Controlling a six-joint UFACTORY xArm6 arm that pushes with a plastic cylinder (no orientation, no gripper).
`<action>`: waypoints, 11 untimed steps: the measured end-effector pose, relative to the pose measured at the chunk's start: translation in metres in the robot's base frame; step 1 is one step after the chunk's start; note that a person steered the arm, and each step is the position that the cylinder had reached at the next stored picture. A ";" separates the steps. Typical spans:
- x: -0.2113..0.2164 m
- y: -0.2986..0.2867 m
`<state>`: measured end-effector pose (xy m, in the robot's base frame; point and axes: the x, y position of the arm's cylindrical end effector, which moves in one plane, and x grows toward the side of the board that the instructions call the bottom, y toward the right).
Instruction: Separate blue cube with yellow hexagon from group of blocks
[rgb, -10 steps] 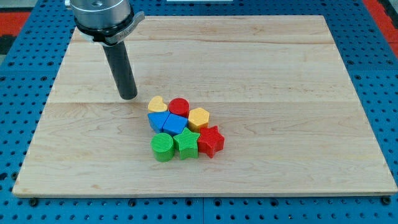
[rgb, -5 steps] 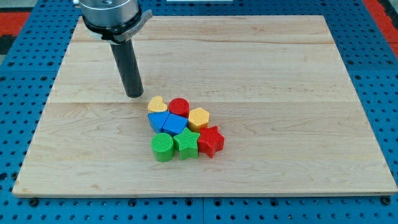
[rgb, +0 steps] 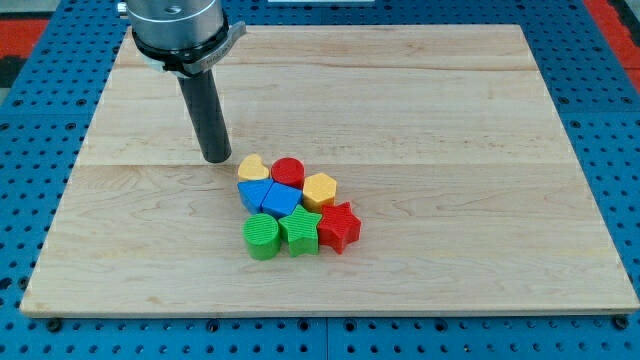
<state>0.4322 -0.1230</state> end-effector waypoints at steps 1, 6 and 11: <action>0.001 -0.038; 0.147 0.041; 0.134 0.046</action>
<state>0.5659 -0.0768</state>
